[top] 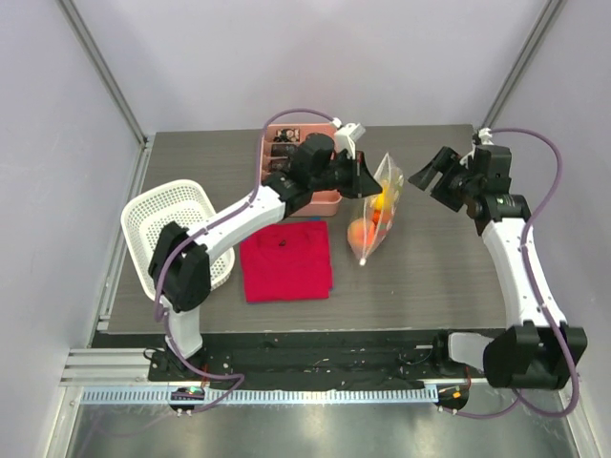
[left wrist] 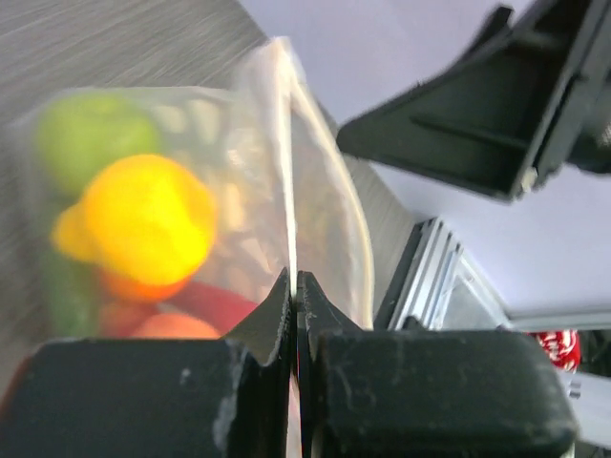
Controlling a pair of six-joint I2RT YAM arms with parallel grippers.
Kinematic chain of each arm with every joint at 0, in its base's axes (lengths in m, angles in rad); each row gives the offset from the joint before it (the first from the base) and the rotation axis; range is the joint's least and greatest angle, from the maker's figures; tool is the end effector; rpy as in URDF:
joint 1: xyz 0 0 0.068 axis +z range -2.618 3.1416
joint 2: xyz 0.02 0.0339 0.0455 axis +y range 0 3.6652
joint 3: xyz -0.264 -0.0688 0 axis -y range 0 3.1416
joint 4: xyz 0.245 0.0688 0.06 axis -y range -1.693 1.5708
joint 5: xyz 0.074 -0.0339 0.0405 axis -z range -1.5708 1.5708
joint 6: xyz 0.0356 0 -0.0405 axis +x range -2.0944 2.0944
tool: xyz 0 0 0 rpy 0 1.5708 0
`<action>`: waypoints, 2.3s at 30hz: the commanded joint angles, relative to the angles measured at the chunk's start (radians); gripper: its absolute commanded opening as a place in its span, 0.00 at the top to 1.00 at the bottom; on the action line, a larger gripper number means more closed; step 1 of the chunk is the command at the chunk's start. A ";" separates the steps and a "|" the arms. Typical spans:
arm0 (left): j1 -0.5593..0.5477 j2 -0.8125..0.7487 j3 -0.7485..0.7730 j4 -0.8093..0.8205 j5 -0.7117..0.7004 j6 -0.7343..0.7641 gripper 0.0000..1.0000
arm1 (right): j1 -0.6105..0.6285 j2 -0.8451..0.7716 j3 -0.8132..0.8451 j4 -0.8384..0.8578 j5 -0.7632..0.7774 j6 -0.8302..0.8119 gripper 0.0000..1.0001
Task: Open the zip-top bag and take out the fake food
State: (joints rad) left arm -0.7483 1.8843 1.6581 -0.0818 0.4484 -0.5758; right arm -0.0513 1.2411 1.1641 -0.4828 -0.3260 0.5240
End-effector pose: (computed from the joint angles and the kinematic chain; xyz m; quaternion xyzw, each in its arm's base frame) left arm 0.3227 -0.3207 0.3360 0.1985 0.7728 -0.4953 0.3436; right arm 0.2749 -0.0027 0.3471 0.1696 0.8502 0.2499 0.4313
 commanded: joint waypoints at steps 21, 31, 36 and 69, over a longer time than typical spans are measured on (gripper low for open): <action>-0.098 0.006 0.038 0.171 -0.191 -0.128 1.00 | 0.206 -0.227 -0.081 -0.321 0.257 -0.073 0.84; -0.094 0.038 0.087 0.085 -0.194 -0.070 1.00 | 0.206 -0.270 0.088 -0.448 0.507 -0.142 0.99; -0.092 0.004 0.034 -0.030 -0.238 0.011 0.99 | 0.211 -0.273 0.040 -0.378 0.382 -0.128 0.98; -0.246 -0.005 -0.084 0.060 0.053 0.467 0.68 | 0.324 -0.276 -0.001 -0.346 0.340 -0.088 0.99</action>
State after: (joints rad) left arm -0.9630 1.9182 1.5955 -0.0727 0.4751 -0.2241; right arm 0.2668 0.9878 1.1183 -0.8570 0.0196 0.4255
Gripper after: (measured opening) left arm 0.262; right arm 0.026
